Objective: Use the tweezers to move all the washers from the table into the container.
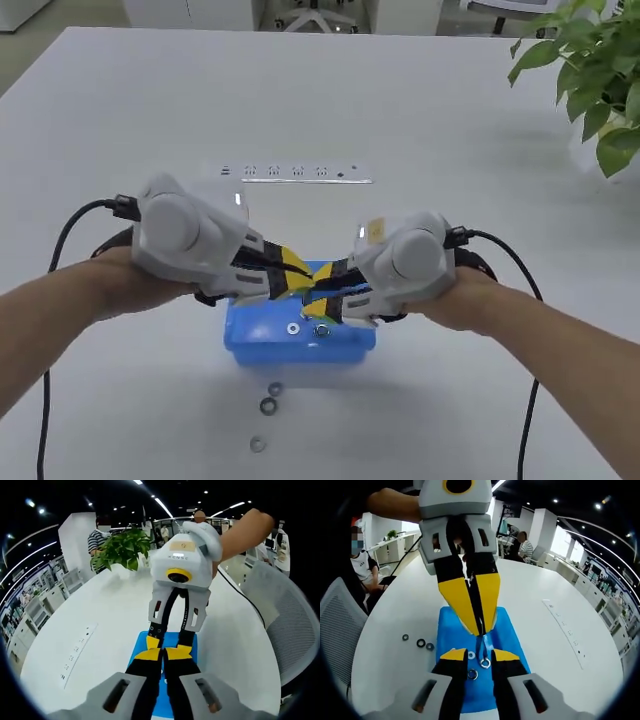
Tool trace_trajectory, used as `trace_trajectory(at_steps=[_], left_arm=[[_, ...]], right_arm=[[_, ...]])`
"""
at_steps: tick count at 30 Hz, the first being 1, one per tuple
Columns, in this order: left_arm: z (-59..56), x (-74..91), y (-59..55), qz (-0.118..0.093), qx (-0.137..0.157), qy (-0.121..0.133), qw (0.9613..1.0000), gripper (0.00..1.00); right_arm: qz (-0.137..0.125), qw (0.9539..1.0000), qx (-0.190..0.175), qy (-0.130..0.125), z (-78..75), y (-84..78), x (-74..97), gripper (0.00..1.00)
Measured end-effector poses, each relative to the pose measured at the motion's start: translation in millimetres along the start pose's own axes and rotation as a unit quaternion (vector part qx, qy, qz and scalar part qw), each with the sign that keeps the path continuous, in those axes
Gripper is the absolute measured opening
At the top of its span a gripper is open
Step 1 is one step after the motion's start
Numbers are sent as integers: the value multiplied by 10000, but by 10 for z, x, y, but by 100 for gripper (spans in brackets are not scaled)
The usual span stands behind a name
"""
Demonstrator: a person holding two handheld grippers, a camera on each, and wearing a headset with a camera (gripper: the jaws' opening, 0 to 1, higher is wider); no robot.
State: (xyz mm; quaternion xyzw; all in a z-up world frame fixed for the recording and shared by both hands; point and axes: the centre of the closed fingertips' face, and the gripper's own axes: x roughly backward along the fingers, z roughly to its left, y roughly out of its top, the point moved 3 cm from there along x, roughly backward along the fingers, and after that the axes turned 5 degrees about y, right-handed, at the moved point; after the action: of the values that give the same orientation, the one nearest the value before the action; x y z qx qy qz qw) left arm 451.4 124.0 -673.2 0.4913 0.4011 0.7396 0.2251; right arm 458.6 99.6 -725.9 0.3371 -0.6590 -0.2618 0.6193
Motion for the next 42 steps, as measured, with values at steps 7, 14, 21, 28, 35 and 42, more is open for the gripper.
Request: trace_trajectory(at_steps=[7,14,21,28,35,42], left_arm=[[-5,22,-6,99,-62,9,9999,5],[5,96,31,39,-7,79,10000,5],[-9,212,77,21,-34,131,9999,5],[-73,334,122,39,-80,159,9998,5],[-101,514,187,93,-30,228,9997,5],[-158,668,226,189,-56,272,9994,5]], right_arm=[[-72,9993,-269,-240,27,18,138,30],[-171,9980,-439,-431,57,66,248,39],[-208,9966,-524,-599,128,97,348,46],[-245,9947,-673,-741,208,90,449,53],[-299,9916,-895,-888,325,70,563,62],[-373,9879,-1060,-1069,444,49,686,70]])
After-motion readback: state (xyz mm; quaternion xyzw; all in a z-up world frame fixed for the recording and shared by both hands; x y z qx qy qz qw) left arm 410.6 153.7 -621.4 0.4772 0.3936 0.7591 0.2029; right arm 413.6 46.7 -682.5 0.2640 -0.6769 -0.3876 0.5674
